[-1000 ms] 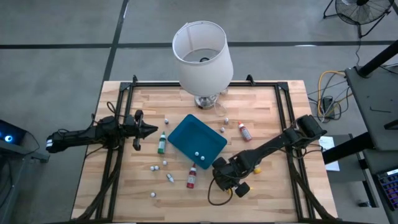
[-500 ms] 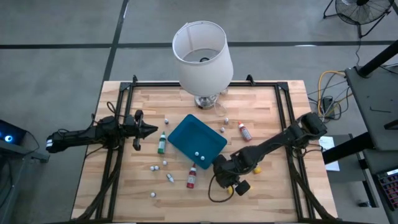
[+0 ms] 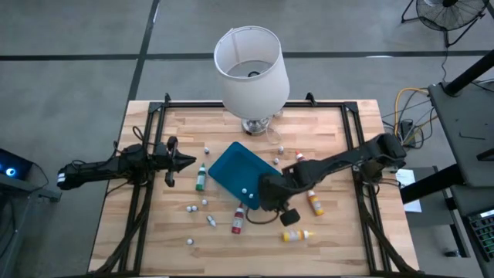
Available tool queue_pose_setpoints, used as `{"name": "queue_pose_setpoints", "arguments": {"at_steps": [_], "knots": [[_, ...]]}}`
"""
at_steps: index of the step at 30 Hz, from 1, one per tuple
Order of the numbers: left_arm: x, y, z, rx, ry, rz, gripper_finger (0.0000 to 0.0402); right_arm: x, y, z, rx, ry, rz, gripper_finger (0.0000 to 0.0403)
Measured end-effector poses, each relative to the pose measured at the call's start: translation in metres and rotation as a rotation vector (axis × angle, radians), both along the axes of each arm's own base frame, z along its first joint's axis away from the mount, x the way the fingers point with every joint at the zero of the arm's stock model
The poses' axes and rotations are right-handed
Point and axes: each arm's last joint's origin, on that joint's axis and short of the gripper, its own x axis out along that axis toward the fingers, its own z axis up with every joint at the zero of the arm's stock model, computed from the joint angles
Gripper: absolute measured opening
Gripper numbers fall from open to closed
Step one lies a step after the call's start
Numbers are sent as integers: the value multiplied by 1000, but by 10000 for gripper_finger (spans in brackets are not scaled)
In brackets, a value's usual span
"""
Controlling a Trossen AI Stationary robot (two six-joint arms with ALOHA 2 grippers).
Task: Pick & Place food coloring
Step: Put the small green food coloring bottle into the blue container
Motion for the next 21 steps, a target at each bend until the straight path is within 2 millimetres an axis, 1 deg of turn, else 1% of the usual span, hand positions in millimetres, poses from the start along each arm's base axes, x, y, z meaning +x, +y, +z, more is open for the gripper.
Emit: {"name": "queue_pose_setpoints", "arguments": {"at_steps": [4, 6, 15, 21], "knots": [[0, 0, 0, 0, 0, 0, 0, 8, -16, 11, 6, -29, -45, 39], [0, 0, 0, 0, 0, 0, 0, 11, -25, 13, 7, -34, -72, 39], [0, 0, 0, 0, -1, -1, 0, 16, -60, 12, 27, -17, -217, 39], [0, 0, 0, 0, -2, 0, 0, 18, -73, 13, 47, -16, -289, 38]]}}
